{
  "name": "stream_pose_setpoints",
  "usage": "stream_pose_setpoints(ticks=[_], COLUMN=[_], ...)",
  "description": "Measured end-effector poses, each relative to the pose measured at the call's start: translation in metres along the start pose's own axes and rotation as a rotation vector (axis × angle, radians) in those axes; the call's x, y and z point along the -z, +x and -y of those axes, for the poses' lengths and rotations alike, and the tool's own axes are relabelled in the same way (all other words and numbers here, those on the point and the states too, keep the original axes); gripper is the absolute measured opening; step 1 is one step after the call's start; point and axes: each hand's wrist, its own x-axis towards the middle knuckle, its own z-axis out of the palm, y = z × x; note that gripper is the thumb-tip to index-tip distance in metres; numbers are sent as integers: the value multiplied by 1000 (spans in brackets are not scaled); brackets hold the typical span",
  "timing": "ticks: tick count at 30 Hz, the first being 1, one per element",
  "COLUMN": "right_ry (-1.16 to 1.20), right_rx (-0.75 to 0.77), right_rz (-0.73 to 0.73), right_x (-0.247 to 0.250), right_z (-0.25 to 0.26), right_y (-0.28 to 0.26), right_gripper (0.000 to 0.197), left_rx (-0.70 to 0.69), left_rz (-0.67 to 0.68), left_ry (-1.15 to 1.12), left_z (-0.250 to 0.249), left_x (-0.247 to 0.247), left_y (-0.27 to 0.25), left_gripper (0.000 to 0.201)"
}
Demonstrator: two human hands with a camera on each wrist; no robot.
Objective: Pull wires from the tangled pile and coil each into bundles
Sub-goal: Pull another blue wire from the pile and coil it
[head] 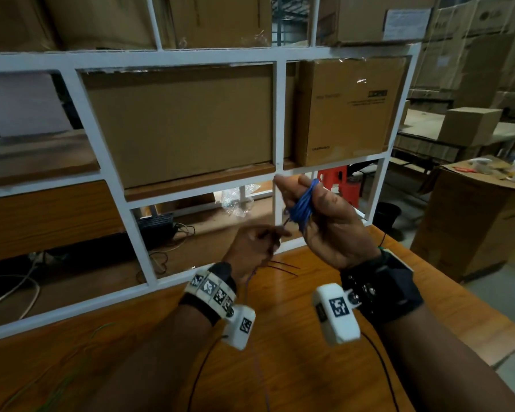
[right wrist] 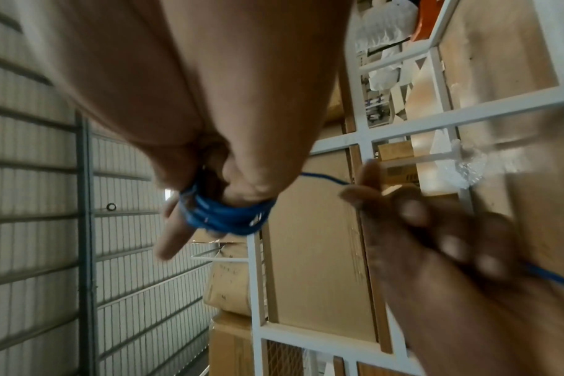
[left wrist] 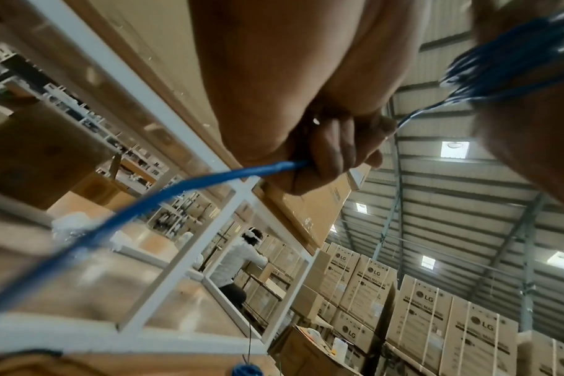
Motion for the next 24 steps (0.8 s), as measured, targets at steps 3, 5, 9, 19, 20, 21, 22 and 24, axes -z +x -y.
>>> stream_pose_setpoints(ticks=[3,5,9,19,20,21,22,24], right_ry=[-103,-296,-885,-1412,-1479,-1540,-1567,-1521], right_rx=[110,156,157,-424,-454,-474,-486,-504], right_rz=[-158,-211,-351,-88,-38,7,40,89], right_x=[11,25,53,72,73,74,77,73], right_z=[9,17,28,9,7,4,0,-7], right_y=[14,19,21,-1,-1,-2,-1,-3], right_gripper=[34,34,30,51,58,58,50,30], left_rx=[39,37,-60,-354,-368,-380,-400,-448], left_rz=[-13,-44,-76,10,27,44,55,81], left_ry=[69,113,428,1059,1089,1110,1126,1152], left_z=[15,19,17,-63,-70,-77,-83,-94], left_x=[-8,-7,5,18,16,15,15,15], left_y=[-18,-24,-31,-21,-19,-17,-14,-8], left_gripper=[29,33,20,18,18,18,19,20])
